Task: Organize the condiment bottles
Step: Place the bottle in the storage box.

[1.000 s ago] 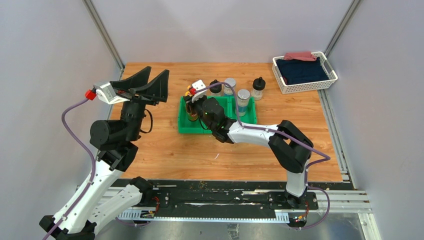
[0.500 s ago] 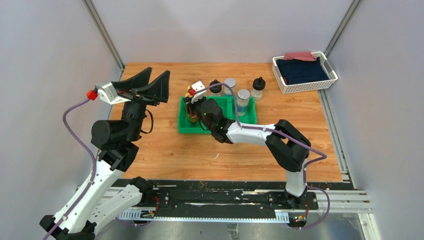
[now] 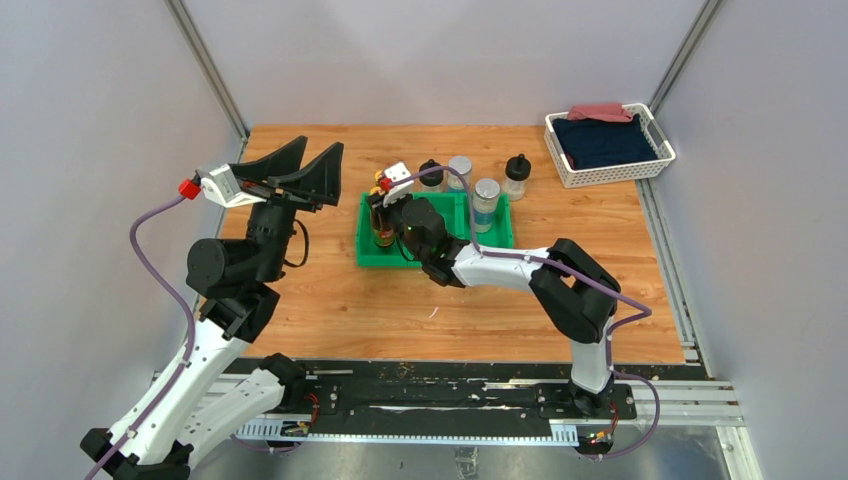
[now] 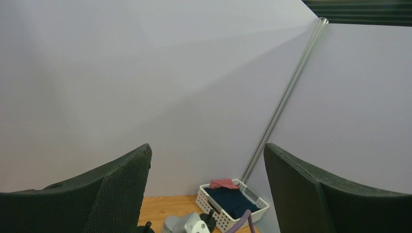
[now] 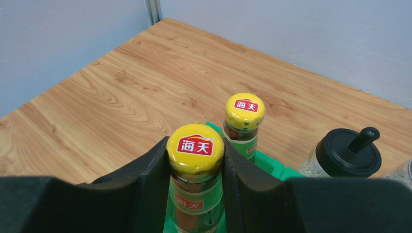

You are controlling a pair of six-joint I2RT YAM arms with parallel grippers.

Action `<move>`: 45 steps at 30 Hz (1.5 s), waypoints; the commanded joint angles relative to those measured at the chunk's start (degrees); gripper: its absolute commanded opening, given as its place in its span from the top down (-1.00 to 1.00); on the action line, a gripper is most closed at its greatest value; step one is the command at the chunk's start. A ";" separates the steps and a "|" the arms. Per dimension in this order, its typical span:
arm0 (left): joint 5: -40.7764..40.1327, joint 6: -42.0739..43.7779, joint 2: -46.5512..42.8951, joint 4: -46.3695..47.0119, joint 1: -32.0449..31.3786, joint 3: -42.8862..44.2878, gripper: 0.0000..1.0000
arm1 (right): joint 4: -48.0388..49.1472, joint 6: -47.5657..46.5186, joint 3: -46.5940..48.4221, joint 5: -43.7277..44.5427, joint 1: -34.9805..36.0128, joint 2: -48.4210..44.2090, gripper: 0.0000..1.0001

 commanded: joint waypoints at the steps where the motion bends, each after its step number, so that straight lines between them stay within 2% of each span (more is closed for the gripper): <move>1: 0.16 0.32 -0.13 0.86 0.11 -0.75 -0.76 | 8.09 1.39 1.06 1.18 -0.86 -0.26 1.00; 45: 0.50 -0.07 0.24 0.94 0.11 -1.11 -0.76 | 7.96 2.32 0.10 -0.56 -1.43 0.98 1.00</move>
